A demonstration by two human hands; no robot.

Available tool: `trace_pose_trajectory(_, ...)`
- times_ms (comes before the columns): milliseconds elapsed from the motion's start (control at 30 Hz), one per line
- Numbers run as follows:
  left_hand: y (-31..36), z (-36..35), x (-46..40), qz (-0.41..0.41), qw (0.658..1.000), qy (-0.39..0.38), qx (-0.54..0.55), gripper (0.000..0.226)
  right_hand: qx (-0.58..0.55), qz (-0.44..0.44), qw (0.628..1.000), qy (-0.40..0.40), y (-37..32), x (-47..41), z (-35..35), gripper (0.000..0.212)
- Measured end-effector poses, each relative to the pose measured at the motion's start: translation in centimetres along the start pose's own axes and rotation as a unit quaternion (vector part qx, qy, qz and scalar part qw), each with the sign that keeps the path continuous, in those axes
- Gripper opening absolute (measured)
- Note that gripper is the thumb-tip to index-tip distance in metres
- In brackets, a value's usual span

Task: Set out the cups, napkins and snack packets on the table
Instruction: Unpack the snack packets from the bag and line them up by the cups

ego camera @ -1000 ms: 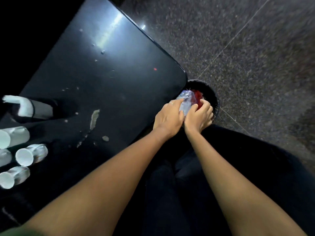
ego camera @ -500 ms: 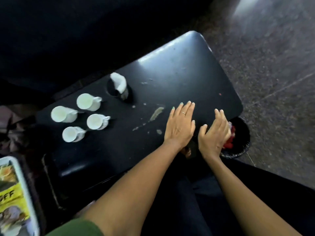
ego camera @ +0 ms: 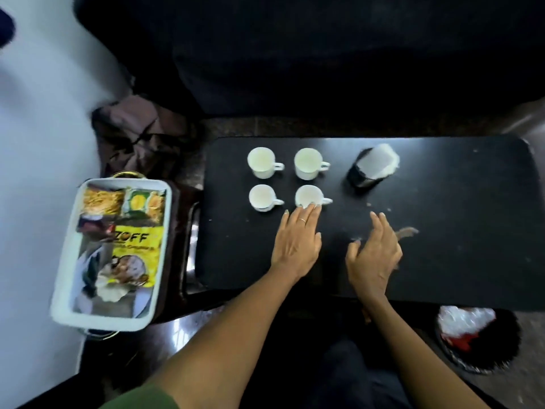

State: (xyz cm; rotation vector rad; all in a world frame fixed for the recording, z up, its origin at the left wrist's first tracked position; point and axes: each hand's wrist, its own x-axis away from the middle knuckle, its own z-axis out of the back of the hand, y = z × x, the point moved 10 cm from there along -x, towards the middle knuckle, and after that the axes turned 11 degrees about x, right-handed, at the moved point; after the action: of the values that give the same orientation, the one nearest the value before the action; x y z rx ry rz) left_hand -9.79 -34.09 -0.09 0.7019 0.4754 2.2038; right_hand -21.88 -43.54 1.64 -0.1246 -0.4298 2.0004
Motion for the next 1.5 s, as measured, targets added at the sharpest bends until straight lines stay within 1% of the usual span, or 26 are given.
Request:
trace_pose_trajectory(133,-7.2,4.2,2.2,0.055,0.997,0.048,0.028,0.058,0.001,0.058,0.998,-0.029,-7.3,1.2,-2.7,0.063)
trace_pose_trajectory(233,-12.9,6.5,4.5,0.105,0.990,0.078,0.043,0.058,0.012,0.119,0.991,-0.058,-13.2,3.0,-5.1,0.063)
trace_pose_trajectory(300,-16.2,7.8,6.0,0.138,0.984,0.100,0.055,0.058,0.018,0.160,0.983,-0.083,-16.6,4.4,-6.7,0.062)
trace_pose_trajectory(400,-21.2,9.6,8.8,0.200,0.966,0.148,0.075,0.057,0.030,0.244,0.961,-0.129,-22.0,7.1,-9.6,0.060)
trace_pose_trajectory(600,-29.4,11.8,14.4,0.321,0.908,0.246,0.109,0.056,0.062,0.393,0.896,-0.200,-30.0,12.4,-14.5,0.053)
trace_pose_trajectory(700,-33.3,12.4,17.0,0.374,0.867,0.303,0.132,0.057,0.061,0.448,0.863,-0.227,-32.6,14.9,-16.8,0.045)
trace_pose_trajectory(767,-35.9,12.3,18.2,0.402,0.842,0.328,0.145,0.057,0.063,0.467,0.847,-0.244,-33.7,16.2,-18.5,0.040)
trace_pose_trajectory(833,-38.3,11.8,19.2,0.433,0.823,0.331,0.160,0.058,0.071,0.478,0.835,-0.263,-34.2,17.2,-20.1,0.039)
trace_pose_trajectory(900,-40.6,10.8,19.9,0.465,0.806,0.310,0.197,0.060,0.078,0.478,0.829,-0.279,-34.2,17.8,-21.7,0.041)
trace_pose_trajectory(1000,-42.2,9.8,20.2,0.490,0.800,0.277,0.208,0.063,0.080,0.471,0.827,-0.296,-33.8,18.4,-23.2,0.044)
trace_pose_trajectory(1100,-43.1,10.5,20.6,0.490,0.788,0.294,0.228,0.062,0.085,0.469,0.819,-0.320,-33.3,19.2,-24.5,0.052)
trace_pose_trajectory(1167,-44.1,10.3,20.8,0.484,0.771,0.292,0.293,0.066,0.082,0.466,0.818,-0.327,-33.1,19.3,-24.9,0.055)
trace_pose_trajectory(1233,-45.3,9.4,20.9,0.484,0.749,0.263,0.367,0.081,0.077,0.465,0.818,-0.330,-33.0,19.4,-25.0,0.055)
trace_pose_trajectory(1300,-45.6,9.1,20.9,0.472,0.742,0.239,0.411,0.087,0.060,0.461,0.820,-0.334,-33.1,19.4,-24.8,0.051)
trace_pose_trajectory(1333,-45.5,9.2,20.9,0.458,0.744,0.233,0.427,0.085,0.042,0.451,0.826,-0.337,-33.1,19.3,-24.5,0.048)
trace_pose_trajectory(1367,-45.2,9.5,20.8,0.439,0.749,0.240,0.435,0.077,0.015,0.434,0.835,-0.339,-33.2,19.1,-24.0,0.045)
trace_pose_trajectory(1433,-44.2,11.0,21.2,0.398,0.757,0.294,0.428,0.041,-0.057,0.383,0.856,-0.343,-33.1,18.5,-23.0,0.039)
trace_pose_trajectory(1467,-43.8,11.9,21.7,0.386,0.756,0.328,0.415,0.028,-0.096,0.351,0.865,-0.346,-33.1,18.1,-22.6,0.037)
trace_pose_trajectory(1500,-43.2,12.6,22.3,0.377,0.751,0.359,0.406,0.024,-0.133,0.314,0.869,-0.358,-32.8,17.7,-22.3,0.037)
